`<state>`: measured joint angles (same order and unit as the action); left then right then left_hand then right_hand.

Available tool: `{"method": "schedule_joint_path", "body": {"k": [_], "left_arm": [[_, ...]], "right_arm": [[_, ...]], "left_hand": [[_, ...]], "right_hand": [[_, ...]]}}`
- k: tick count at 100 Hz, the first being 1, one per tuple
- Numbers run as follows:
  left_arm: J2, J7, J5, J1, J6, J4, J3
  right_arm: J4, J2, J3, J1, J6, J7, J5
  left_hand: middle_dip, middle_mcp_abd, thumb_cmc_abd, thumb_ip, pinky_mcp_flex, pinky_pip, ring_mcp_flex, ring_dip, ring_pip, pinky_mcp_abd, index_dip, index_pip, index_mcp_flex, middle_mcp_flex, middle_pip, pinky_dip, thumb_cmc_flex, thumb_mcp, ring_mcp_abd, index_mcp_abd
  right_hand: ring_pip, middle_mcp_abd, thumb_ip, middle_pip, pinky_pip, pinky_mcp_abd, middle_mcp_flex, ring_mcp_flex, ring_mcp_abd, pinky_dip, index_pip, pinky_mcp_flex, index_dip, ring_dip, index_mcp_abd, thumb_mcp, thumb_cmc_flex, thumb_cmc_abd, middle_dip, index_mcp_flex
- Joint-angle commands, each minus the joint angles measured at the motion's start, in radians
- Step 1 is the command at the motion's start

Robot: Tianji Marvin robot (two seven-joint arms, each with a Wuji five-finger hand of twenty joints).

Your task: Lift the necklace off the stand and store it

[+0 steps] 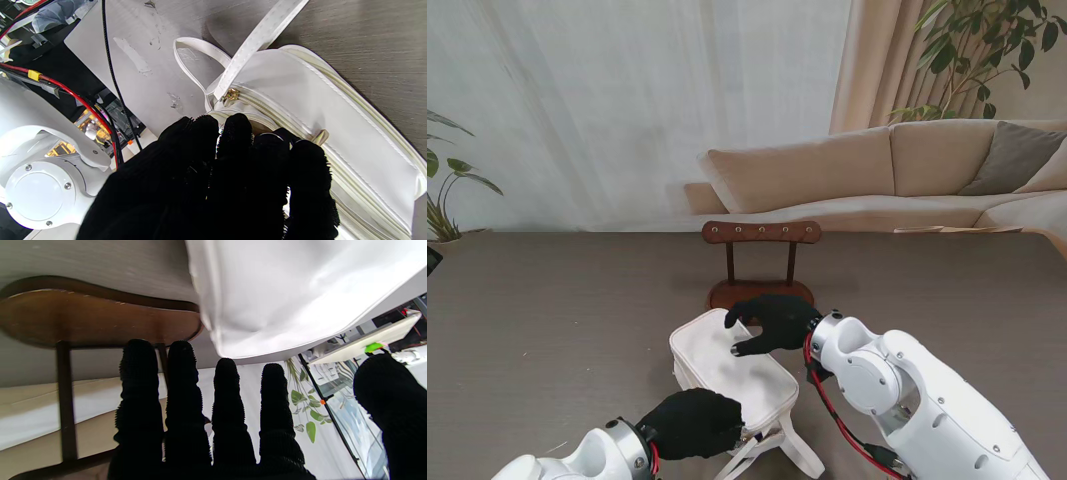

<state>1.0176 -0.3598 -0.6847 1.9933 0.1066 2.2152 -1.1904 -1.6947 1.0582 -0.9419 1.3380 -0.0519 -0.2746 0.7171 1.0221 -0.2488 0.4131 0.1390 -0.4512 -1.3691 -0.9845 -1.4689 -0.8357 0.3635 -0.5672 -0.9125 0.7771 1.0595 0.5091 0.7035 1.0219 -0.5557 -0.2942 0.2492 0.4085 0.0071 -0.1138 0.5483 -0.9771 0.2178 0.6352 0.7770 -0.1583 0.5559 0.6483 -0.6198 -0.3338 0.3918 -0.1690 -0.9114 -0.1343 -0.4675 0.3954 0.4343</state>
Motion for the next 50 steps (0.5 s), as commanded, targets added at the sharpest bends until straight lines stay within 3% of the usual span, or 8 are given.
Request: {"method": "schedule_joint_path", "body": {"k": [1, 8, 47, 50], "left_arm": [[0.004, -0.019, -0.025, 0.009, -0.001, -0.004, -0.006], [0.005, -0.011, -0.042, 0.017, -0.006, -0.003, -0.011], [0.014, 0.035, -0.061, 0.052, -0.006, -0.015, -0.034], [0.014, 0.037, -0.062, 0.051, -0.006, -0.018, -0.034]], "right_arm": [[0.009, -0.014, -0.018, -0.002, -0.007, -0.026, 0.019], [0.021, -0.020, -0.035, 0.000, -0.016, -0.050, 0.026], [0.085, -0.044, -0.088, 0.041, -0.095, -0.123, 0.058], [0.087, -0.045, -0.092, 0.045, -0.098, -0.125, 0.055]], "left_hand": [[0.011, 0.010, 0.003, 0.011, -0.009, -0.048, -0.026, -0.016, -0.021, -0.016, -0.009, -0.042, 0.004, 0.027, 0.014, 0.001, 0.032, -0.020, 0.015, -0.063], [0.011, 0.010, 0.005, 0.011, -0.018, -0.051, -0.031, -0.018, -0.028, -0.016, -0.001, -0.037, 0.013, 0.031, 0.017, 0.001, 0.030, -0.024, 0.021, -0.037], [0.027, 0.014, 0.025, 0.018, -0.059, -0.072, -0.062, -0.025, -0.066, -0.007, -0.011, -0.046, 0.021, 0.054, 0.042, 0.001, 0.019, -0.059, 0.042, -0.043], [0.032, 0.015, 0.032, 0.028, -0.064, -0.076, -0.064, -0.025, -0.080, -0.006, -0.010, -0.050, 0.021, 0.058, 0.045, -0.003, 0.006, -0.089, 0.046, -0.042]], "right_hand": [[0.005, 0.024, 0.023, 0.007, 0.017, 0.018, -0.003, 0.017, -0.009, -0.006, 0.020, 0.380, 0.007, -0.001, 0.023, 0.034, 0.029, 0.031, -0.006, -0.013], [0.012, 0.029, 0.025, 0.012, 0.016, 0.018, 0.003, 0.024, -0.011, -0.003, 0.032, 0.378, 0.002, 0.003, 0.045, 0.038, 0.031, 0.037, -0.002, -0.004], [0.057, 0.040, 0.034, 0.032, -0.002, 0.018, 0.029, 0.064, -0.005, 0.005, 0.083, 0.361, -0.024, 0.024, 0.088, 0.071, 0.058, 0.085, 0.014, 0.056], [0.060, 0.042, 0.035, 0.033, -0.003, 0.019, 0.032, 0.066, -0.006, 0.005, 0.087, 0.361, -0.026, 0.025, 0.091, 0.073, 0.059, 0.086, 0.015, 0.064]]}}
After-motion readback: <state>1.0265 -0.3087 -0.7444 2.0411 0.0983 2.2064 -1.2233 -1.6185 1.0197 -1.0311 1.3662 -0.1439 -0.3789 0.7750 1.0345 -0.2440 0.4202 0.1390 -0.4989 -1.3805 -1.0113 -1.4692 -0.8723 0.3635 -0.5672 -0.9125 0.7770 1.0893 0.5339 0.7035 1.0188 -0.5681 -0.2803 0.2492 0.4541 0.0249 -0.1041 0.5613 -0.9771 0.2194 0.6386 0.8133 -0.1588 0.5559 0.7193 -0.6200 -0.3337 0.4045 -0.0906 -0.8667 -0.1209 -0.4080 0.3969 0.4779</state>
